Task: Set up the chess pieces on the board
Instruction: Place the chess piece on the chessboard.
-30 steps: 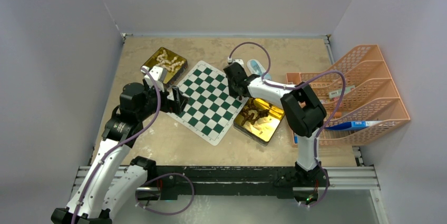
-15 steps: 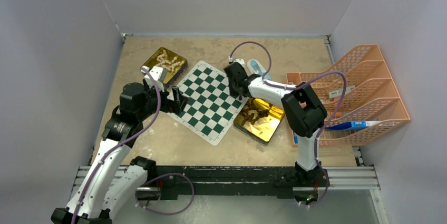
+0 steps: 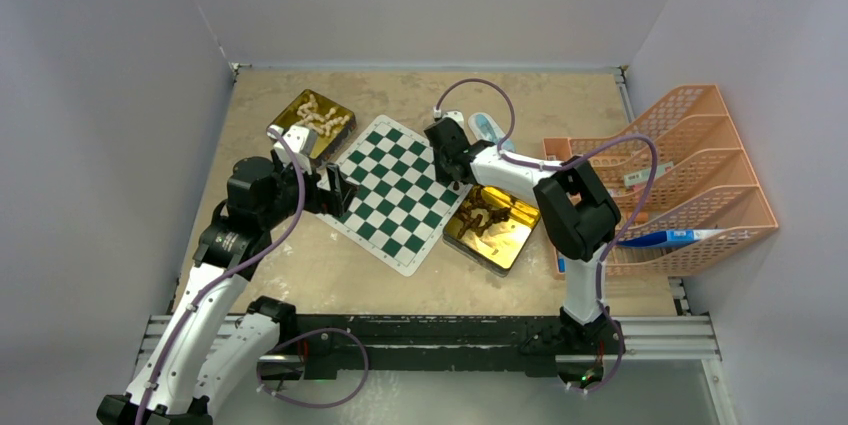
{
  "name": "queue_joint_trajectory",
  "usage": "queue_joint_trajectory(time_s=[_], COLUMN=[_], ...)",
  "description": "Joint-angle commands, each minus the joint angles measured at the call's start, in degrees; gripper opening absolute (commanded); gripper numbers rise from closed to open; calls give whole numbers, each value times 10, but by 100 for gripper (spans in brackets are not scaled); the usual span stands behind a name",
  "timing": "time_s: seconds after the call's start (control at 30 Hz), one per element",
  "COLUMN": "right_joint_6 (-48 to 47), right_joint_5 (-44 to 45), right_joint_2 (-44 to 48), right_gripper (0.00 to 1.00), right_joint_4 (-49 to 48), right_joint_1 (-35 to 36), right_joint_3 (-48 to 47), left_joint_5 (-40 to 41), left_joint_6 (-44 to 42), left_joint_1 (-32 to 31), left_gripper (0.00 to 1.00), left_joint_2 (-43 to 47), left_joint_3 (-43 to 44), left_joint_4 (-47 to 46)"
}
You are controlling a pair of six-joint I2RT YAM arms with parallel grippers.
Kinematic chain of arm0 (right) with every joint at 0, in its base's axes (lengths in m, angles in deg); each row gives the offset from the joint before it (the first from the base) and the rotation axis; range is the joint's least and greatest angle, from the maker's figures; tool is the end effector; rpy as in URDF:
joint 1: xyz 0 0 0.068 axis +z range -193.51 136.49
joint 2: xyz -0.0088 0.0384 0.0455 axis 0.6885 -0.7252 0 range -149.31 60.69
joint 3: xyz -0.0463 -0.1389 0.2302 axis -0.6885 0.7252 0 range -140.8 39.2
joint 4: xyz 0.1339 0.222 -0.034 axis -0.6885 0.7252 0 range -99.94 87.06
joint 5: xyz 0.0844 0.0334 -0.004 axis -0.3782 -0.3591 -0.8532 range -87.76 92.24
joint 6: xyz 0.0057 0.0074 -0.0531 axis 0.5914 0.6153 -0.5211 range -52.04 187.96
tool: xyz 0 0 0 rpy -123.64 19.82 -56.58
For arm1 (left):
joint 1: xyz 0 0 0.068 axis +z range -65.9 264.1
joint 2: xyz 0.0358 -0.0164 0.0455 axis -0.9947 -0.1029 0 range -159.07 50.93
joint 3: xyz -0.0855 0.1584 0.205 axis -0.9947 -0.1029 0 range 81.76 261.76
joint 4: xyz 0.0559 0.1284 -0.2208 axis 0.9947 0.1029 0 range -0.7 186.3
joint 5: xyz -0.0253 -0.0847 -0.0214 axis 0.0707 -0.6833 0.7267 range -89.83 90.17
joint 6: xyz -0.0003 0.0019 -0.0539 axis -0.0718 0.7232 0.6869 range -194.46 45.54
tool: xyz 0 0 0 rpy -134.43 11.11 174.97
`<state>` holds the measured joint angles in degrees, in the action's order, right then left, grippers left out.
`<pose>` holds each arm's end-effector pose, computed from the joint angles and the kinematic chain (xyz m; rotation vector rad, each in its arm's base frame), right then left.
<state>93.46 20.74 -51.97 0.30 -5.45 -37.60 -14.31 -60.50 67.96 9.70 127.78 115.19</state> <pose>0.3456 0.2563 0.1845 -0.1027 2.3272 0.1715 0.1531 -0.0534 0.3288 0.2086 1.9619 -0.5912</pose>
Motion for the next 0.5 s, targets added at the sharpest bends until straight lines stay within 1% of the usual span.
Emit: queue_joint_trajectory(time_s=[0.0,0.2,0.47], right_joint_6=[6,6,3], right_joint_5=[4,3,3], right_joint_2=[29,29,22], right_gripper=[25,26,22], right_joint_4=[1,5,3], right_joint_1=[-4,-4,-4], right_joint_3=[-7,-6,-5], left_joint_5=[6,6,8], left_joint_6=[-4,-4,-4], left_joint_1=[1,1,1], left_gripper=[96,96,96], left_joint_2=[5,5,6], left_joint_3=[-3,-3,-3], left_joint_4=[-8,-8,-8])
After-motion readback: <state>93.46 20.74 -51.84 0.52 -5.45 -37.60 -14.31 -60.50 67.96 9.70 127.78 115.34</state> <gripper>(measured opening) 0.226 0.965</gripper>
